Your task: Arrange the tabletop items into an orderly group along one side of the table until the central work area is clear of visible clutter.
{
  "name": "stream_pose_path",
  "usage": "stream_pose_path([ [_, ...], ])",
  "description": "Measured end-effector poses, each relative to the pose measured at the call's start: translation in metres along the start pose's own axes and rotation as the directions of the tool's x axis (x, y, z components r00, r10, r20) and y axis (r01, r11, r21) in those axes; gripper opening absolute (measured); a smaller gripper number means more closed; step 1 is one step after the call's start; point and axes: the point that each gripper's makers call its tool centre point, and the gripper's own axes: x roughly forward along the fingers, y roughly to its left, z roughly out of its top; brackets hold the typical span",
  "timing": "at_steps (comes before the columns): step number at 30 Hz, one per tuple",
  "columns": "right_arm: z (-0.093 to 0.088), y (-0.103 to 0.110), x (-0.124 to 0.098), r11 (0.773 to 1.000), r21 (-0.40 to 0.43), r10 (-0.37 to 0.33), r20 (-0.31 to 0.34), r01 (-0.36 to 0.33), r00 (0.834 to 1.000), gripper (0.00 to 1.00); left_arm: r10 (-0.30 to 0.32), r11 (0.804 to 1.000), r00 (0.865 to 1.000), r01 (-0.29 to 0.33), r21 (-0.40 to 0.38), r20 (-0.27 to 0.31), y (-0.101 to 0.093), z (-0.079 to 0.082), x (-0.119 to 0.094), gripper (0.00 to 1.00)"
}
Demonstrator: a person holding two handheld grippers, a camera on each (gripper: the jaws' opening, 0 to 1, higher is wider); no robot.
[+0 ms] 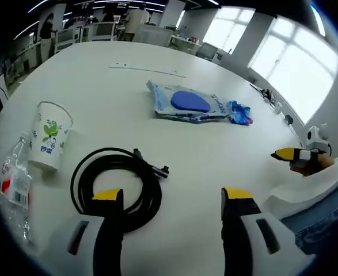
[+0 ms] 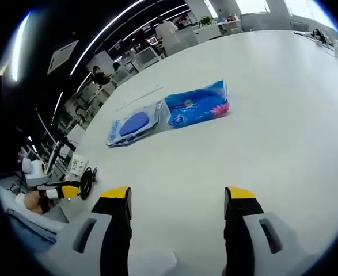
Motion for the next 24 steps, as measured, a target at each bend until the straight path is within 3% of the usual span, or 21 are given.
stream_pose_path([
  [6, 0.004, 0.006, 0.004, 1.0, 0.017, 0.023, 0.008, -0.023, 1.0, 0.63, 0.025, 0.997, 1.0, -0.025, 0.067, 0.003, 0.008, 0.001, 0.005, 0.59],
  [10, 0.0, 0.006, 0.005, 1.0, 0.018, 0.023, -0.005, -0.023, 1.0, 0.63, 0.057, 0.984, 0.995, -0.042, 0.173, -0.083, 0.016, -0.012, 0.016, 0.55],
  [11, 0.0, 0.005, 0.005, 0.999, 0.026, 0.024, -0.005, -0.024, 1.0, 0.63, 0.068, 0.971, 0.997, -0.059, 0.233, -0.034, 0.019, -0.003, 0.018, 0.51],
  [12, 0.0, 0.006, 0.005, 0.999, 0.031, 0.025, -0.004, -0.025, 1.0, 0.63, 0.075, 0.968, 0.994, -0.055, 0.243, -0.074, 0.019, -0.009, 0.019, 0.46],
  [17, -0.002, 0.007, 0.005, 0.999, 0.043, 0.025, -0.009, -0.025, 1.0, 0.63, 0.092, 0.957, 0.994, -0.072, 0.282, -0.057, 0.022, -0.006, 0.02, 0.31],
  [21, -0.001, 0.008, 0.007, 0.998, 0.053, 0.031, -0.007, -0.031, 0.999, 0.62, 0.104, 0.927, 0.992, -0.074, 0.369, -0.064, 0.026, -0.006, 0.019, 0.21],
  [23, -0.002, 0.01, 0.009, 0.997, 0.068, 0.042, -0.011, -0.041, 0.999, 0.62, 0.085, 0.911, 0.994, -0.049, 0.409, -0.072, 0.024, -0.009, 0.021, 0.09],
  [24, -0.004, 0.01, 0.01, 0.996, 0.077, 0.049, -0.015, -0.048, 0.999, 0.62, 0.095, 0.898, 0.994, -0.061, 0.435, -0.057, 0.025, -0.008, 0.021, 0.07],
])
